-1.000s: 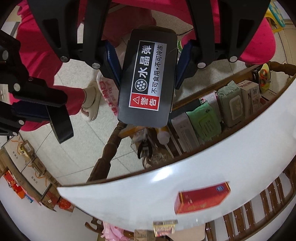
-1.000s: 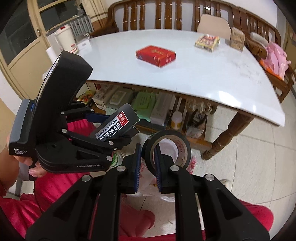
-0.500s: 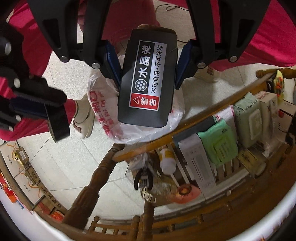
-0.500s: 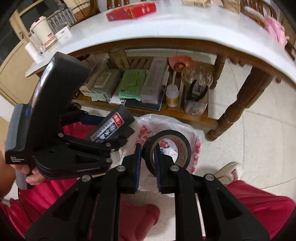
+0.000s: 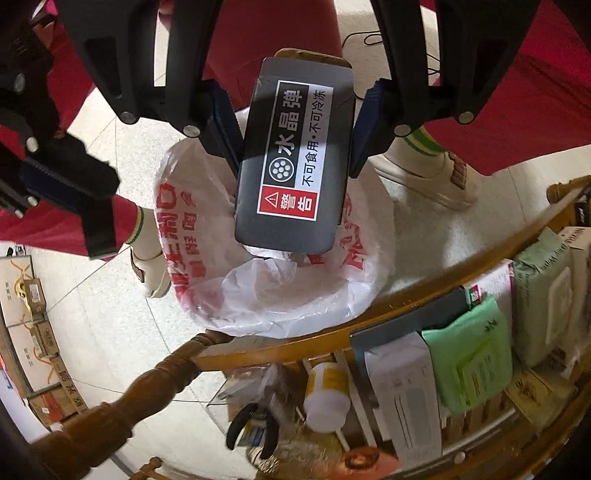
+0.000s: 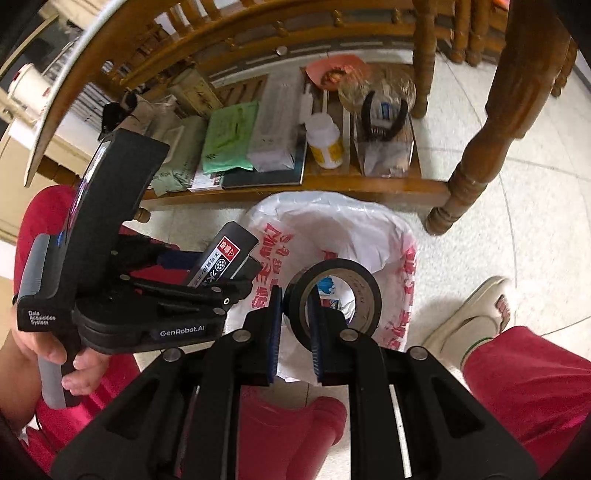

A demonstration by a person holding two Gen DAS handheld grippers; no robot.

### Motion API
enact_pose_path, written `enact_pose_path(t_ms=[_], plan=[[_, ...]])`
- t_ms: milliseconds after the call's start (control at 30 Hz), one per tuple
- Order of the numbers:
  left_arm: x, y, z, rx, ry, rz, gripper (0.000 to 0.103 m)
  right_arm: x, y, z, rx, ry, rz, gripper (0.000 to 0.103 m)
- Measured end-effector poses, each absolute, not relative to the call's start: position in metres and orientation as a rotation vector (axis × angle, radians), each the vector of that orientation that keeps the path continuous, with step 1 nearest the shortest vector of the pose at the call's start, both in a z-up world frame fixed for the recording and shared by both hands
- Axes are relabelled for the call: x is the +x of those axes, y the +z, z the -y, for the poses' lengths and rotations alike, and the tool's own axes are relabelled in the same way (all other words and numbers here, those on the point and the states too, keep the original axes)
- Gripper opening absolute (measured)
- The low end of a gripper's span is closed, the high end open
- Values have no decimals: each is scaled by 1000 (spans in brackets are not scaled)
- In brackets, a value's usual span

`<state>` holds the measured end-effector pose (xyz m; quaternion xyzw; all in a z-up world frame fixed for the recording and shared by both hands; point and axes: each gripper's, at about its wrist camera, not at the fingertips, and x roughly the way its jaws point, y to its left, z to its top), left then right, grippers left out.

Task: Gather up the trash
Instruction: 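Open the left tool to drop the battery pack while the right tool drops the tape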

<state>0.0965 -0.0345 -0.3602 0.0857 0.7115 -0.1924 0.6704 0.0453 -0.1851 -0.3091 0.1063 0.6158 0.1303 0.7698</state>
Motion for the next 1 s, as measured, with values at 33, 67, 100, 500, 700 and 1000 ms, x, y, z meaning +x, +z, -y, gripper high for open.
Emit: enact_pose_path(t_ms=[33,67,100,500,700,1000], plan=[[98,-364,34,188,-432,-1615,54,48,-315,186,245,279,-1346,15],[101,-369,34,178,-428,-1629,54,52,-320,187,258,275,-1356,15],[103,-374,34,170,-419,-1641,54,55,-327,187,272,273,-1370,15],[109,-417,44,181,-373,-1736,54,72,-374,198,348,243,-1474,15],[112,-422,45,181,-365,-1748,54,72,-389,199,405,259,-1517,15],[115,-428,47,178,-344,-1775,56,72,-393,199,410,259,-1528,19]])
